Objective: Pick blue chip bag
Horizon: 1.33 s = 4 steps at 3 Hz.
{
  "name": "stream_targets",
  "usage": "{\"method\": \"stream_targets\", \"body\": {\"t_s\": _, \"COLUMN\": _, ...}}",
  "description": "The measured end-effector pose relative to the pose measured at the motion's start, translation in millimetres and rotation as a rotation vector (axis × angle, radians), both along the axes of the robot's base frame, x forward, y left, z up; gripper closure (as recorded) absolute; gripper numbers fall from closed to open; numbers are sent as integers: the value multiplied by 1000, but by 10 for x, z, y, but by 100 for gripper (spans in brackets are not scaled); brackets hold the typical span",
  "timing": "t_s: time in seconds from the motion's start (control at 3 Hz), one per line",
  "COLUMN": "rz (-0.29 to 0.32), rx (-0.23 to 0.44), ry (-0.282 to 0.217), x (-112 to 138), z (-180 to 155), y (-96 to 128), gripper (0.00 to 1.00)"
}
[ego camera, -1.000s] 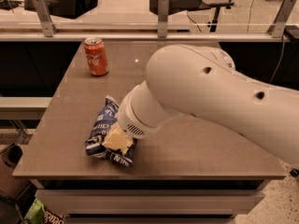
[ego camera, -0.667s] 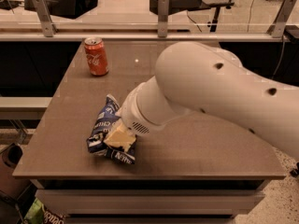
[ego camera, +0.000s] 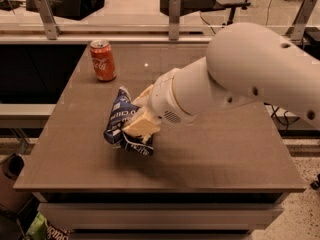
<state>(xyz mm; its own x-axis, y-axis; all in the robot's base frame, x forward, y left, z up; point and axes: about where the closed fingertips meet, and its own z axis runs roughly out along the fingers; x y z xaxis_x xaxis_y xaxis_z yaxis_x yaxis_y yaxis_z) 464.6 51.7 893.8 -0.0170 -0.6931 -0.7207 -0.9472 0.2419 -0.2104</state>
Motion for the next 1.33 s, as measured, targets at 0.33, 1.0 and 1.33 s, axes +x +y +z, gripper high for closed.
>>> {"method": "stream_targets", "body": {"t_s": 0.33, "rz": 33, "rx": 91, "ry": -39, "x": 102, "z": 176, "y": -105, "gripper": 100}}
{"method": "stream_targets", "body": {"t_s": 1.0, "rz": 84, "rx": 264, "ry": -167, "x": 113, "z": 618, "y": -380, "gripper": 100}}
{"method": "stream_targets", "body": {"t_s": 1.33, "rz": 84, "rx": 284, "ry": -208, "x": 82, "z": 779, "y": -468, "gripper": 100}}
